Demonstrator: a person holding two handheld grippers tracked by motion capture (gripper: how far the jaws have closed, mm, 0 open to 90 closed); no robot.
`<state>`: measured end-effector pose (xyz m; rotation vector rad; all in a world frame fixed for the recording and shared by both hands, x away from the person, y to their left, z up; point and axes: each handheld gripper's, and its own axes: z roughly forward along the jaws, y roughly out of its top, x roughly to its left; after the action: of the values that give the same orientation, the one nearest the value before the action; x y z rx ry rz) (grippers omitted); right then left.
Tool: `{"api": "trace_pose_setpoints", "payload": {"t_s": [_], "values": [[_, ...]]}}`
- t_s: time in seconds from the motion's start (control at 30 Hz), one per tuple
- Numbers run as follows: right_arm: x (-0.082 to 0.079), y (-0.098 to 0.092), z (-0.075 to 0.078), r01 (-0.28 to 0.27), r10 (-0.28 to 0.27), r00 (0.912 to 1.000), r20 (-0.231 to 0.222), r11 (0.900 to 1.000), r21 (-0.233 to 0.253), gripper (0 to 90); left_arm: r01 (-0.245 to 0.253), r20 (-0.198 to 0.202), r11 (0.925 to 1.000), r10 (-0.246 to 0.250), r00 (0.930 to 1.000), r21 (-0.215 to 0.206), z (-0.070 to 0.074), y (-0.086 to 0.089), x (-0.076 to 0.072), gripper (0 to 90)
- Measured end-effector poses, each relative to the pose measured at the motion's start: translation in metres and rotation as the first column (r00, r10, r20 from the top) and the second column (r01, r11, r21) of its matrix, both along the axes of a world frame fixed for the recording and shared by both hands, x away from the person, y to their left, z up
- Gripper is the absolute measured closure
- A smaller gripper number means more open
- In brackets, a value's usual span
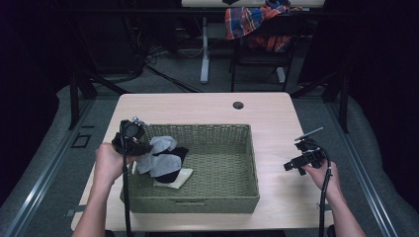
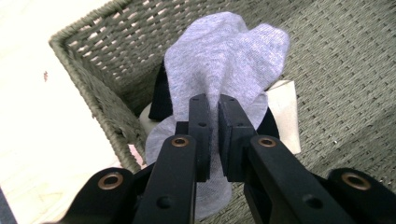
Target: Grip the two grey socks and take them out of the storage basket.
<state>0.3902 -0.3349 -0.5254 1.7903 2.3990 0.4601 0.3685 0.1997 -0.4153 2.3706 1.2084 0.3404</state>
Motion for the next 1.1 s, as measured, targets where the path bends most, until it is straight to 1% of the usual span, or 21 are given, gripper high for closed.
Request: {"api": "trace_pose_setpoints", "payload": {"t_s": [0.03, 0.07, 0.13, 0.2, 0.27, 0.33, 0.4, 0.47, 0.5, 0.6, 0.63, 0.7, 0.73, 0.83, 0.87, 0.9, 0.93, 0.97, 1.03, 1.07, 1.1], "values": [[0.000, 0.000, 0.000, 0.001, -0.001, 1.0000, -0.002, 1.000, -0.001, 13.1, 0.002, 0.012, 1.0000, -0.002, 0.9999, -0.002, 0.005, 0.001, -0.002, 85.1], [0.000, 0.000, 0.000, 0.002, -0.002, 1.0000, -0.001, 1.000, 0.000, 13.1, 0.002, 0.012, 1.0000, -0.002, 0.9999, -0.002, 0.005, 0.001, -0.002, 85.1], [0.000, -0.001, 0.000, 0.000, 0.000, 1.0000, -0.005, 1.000, 0.000, 13.1, -0.004, 0.033, 1.0000, 0.005, 0.9994, -0.007, 0.011, 0.003, -0.004, 85.1], [0.000, 0.000, 0.000, 0.003, -0.003, 1.0000, -0.001, 1.000, 0.001, 13.1, -0.008, 0.038, 0.9999, 0.008, 0.9993, -0.010, 0.012, 0.004, -0.005, 85.0], [0.000, 0.000, 0.000, 0.000, 0.000, 1.0000, 0.001, 1.000, -0.001, 13.1, -0.033, 0.052, 0.9994, 0.034, 0.9981, -0.011, 0.016, 0.011, -0.006, 85.0], [0.000, 0.000, 0.000, 0.000, 0.000, 1.0000, 0.002, 1.000, 0.000, 13.1, -0.040, 0.052, 0.9991, 0.041, 0.9978, -0.014, 0.017, 0.014, -0.007, 85.0], [0.000, 0.000, 0.000, 0.000, 0.000, 1.0000, 0.002, 1.000, 0.000, 13.1, -0.061, 0.064, 0.9978, 0.063, 0.9960, -0.024, 0.019, 0.021, -0.008, 85.0], [0.000, 0.000, 0.000, 0.000, 0.000, 1.0000, 0.001, 1.000, 0.001, 13.1, -0.087, 0.082, 0.9954, 0.090, 0.9925, -0.041, 0.025, 0.030, -0.010, 85.0], [0.000, 0.000, 0.000, 0.000, 0.000, 1.0000, 0.001, 1.000, 0.001, 13.1, -0.087, 0.082, 0.9954, 0.090, 0.9925, -0.041, 0.025, 0.030, -0.010, 85.0], [0.000, 0.000, 0.000, 0.000, 0.000, 1.0000, -0.001, 1.000, -0.001, 13.1, -0.110, 0.099, 0.9926, 0.115, 0.9884, -0.050, 0.030, 0.039, -0.013, 85.1], [0.000, 0.001, 0.000, 0.002, -0.002, 1.0000, 0.000, 1.000, 0.001, 13.1, -0.120, 0.106, 0.9912, 0.125, 0.9864, -0.056, 0.030, 0.043, -0.013, 85.1], [0.000, 0.000, 0.000, -0.004, 0.004, 1.0000, -0.002, 1.000, -0.001, 13.1, -0.146, 0.105, 0.9867, 0.153, 0.9826, -0.070, 0.031, 0.053, -0.014, 85.0], [0.000, 0.000, 0.000, -0.004, 0.004, 1.0000, -0.002, 1.000, -0.001, 13.1, -0.146, 0.105, 0.9867, 0.153, 0.9826, -0.070, 0.031, 0.053, -0.014, 85.1], [0.000, 0.001, 0.000, -0.004, 0.004, 1.0000, -0.004, 1.000, -0.001, 13.1, -0.165, 0.096, 0.9830, 0.172, 0.9804, -0.081, 0.030, 0.064, -0.014, 85.1], [0.000, 0.001, 0.000, -0.006, 0.006, 1.0000, -0.005, 1.000, -0.003, 13.1, -0.175, 0.098, 0.9813, 0.182, 0.9784, -0.081, 0.030, 0.067, -0.014, 85.0], [0.000, 0.001, 0.000, -0.007, 0.007, 1.0000, -0.005, 1.000, -0.011, 13.0, -0.196, 0.096, 0.9763, 0.204, 0.9742, -0.092, 0.029, 0.075, -0.015, 85.0], [0.000, 0.001, 0.000, -0.007, 0.007, 1.0000, -0.005, 1.000, -0.011, 13.0, -0.196, 0.096, 0.9763, 0.204, 0.9742, -0.092, 0.029, 0.075, -0.015, 85.0], [0.000, 0.001, 0.000, -0.009, 0.009, 0.9999, -0.006, 1.000, -0.011, 13.0, -0.204, 0.096, 0.9744, 0.213, 0.9724, -0.095, 0.029, 0.079, -0.015, 85.0], [0.000, 0.001, 0.000, -0.011, 0.011, 0.9999, -0.007, 1.000, -0.008, 13.0, -0.227, 0.102, 0.9689, 0.237, 0.9662, -0.099, 0.030, 0.086, -0.016, 85.0], [0.000, 0.001, 0.000, -0.011, 0.011, 0.9999, -0.007, 1.000, -0.007, 13.0, -0.248, 0.109, 0.9631, 0.259, 0.9597, -0.104, 0.030, 0.093, -0.018, 85.0], [0.000, 0.001, 0.000, -0.011, 0.011, 0.9999, -0.007, 1.000, -0.007, 13.0, -0.258, 0.106, 0.9603, 0.269, 0.9573, -0.106, 0.030, 0.096, -0.018, 85.0]]}}
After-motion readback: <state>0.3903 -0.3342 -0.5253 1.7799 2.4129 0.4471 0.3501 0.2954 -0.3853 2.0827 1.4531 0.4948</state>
